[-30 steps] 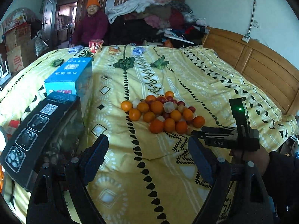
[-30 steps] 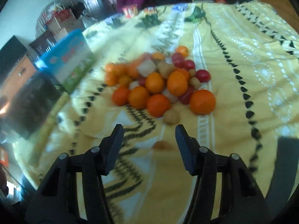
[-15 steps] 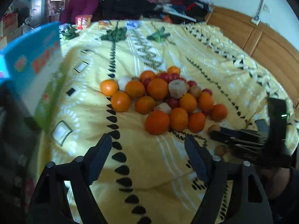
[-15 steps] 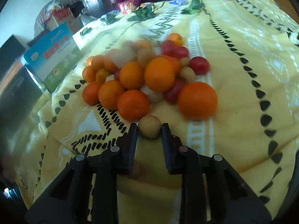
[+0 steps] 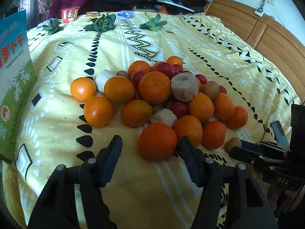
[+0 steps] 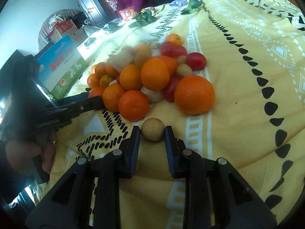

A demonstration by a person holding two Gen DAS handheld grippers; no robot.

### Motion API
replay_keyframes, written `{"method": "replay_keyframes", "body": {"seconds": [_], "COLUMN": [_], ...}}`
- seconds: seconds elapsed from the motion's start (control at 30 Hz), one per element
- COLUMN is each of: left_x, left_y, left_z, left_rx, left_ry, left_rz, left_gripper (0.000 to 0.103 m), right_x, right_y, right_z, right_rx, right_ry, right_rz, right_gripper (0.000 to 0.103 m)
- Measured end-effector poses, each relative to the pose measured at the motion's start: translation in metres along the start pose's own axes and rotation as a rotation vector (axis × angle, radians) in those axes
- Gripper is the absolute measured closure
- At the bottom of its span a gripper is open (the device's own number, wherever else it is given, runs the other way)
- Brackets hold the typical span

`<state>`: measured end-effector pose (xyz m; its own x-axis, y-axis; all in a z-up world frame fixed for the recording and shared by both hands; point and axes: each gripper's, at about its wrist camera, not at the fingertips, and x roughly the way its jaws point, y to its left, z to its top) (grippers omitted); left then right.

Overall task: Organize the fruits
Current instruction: 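Carry the kiwi with the right tool while the left tool grasps an orange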

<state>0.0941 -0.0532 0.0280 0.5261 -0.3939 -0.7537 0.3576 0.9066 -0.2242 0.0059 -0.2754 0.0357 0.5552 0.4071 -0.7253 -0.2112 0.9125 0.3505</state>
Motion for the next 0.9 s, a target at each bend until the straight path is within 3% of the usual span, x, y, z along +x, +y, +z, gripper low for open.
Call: {"method": "replay_keyframes", "body": {"seconds": [0.03,0.3,0.67,0.9], "left_x": [0.0,-0.027,-0.168,-0.282], "left_y": [-0.001,-0.008,-0.02,0.032], "left_z": [0.0,-0.003,-0.009,-0.017], "left_rx": [0.005,-0.005,0.028,-0.098], "left_ry": [0.004,-0.042,-0.23,-0.396], "left_rz": [-0.012,0.018,0.09,0.235], "left_gripper": [0.064,0.064,0.064,0.064], "right_x": [0.0,-0.01,-0.066,-0.1], "right_y": [0.0,0.008,0.054,0.126], "right_z": [0.0,0.001,0.0,0.02], "right_rx": [-0.001,-0.024,-0.082,-0.196], "right_ry": [-0.001,-0.026,-0.073,-0.128], "right_rz": [-0.001,-0.016,0.004,0.047], "right_gripper": [0.076,0.076,0.076,0.076]}}
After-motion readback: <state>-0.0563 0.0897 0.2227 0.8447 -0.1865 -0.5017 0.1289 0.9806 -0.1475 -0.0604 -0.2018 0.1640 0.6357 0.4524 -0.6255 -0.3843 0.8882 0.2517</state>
